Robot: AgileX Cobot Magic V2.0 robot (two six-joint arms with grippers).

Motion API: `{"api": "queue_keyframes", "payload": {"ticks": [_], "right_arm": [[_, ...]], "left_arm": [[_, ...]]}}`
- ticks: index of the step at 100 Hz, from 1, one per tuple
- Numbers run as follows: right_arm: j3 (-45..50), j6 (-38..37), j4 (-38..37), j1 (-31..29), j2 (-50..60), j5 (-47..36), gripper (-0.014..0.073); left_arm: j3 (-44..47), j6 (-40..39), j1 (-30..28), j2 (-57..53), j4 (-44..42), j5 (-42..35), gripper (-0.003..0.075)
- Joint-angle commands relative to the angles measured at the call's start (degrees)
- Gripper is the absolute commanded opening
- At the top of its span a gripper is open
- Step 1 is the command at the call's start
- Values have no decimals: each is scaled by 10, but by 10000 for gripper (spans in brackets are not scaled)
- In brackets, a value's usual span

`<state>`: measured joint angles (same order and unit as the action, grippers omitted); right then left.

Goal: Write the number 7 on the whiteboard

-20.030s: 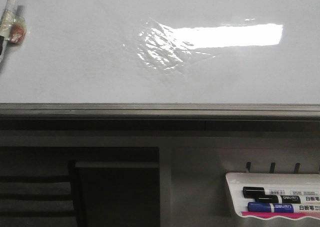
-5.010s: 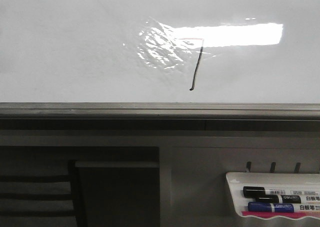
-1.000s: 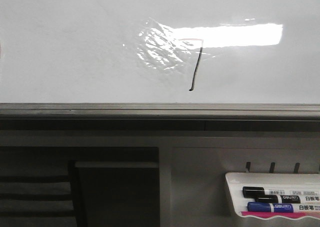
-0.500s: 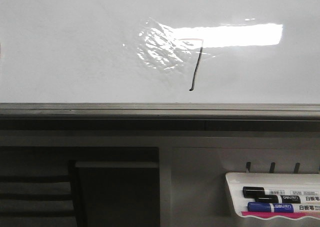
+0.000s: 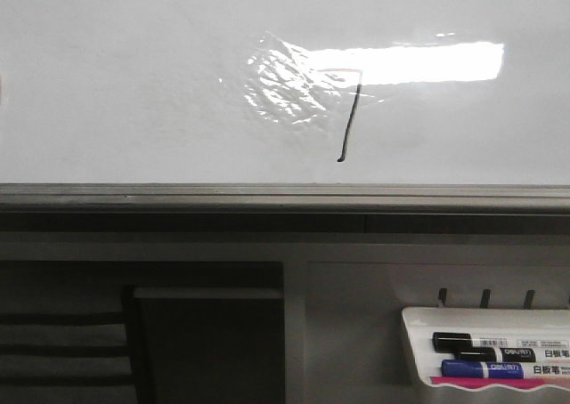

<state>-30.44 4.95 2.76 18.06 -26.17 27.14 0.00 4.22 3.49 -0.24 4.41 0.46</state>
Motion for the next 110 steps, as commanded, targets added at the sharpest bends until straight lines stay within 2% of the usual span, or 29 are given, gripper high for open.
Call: {"api": "queue_keyframes", "payload": {"ticks": [1,18,36,50,75,79,110], "right_arm": [[-4,1,-7,-11,18,-43,-71],[52,1,-8,-62,95,-85,-71],[146,1,-8,-130,186,-147,-71],[222,1,-8,-158,235,-192,-71],[330,1,-8,-170,279,-271,-71],[325,1,-8,-170,279,-247,-71],[327,1,-8,-170,279,-257,-71]], "left_arm": [[19,-5,-1,-18,0,-42,-20],[19,-5,-1,-18,0,-42,-20],[19,-5,-1,-18,0,-42,-20],[19,-5,-1,-18,0,-42,-20],[19,-5,-1,-18,0,-42,-20],[19,-5,-1,-18,0,-42,-20],[19,-5,-1,-18,0,-42,-20]]}}
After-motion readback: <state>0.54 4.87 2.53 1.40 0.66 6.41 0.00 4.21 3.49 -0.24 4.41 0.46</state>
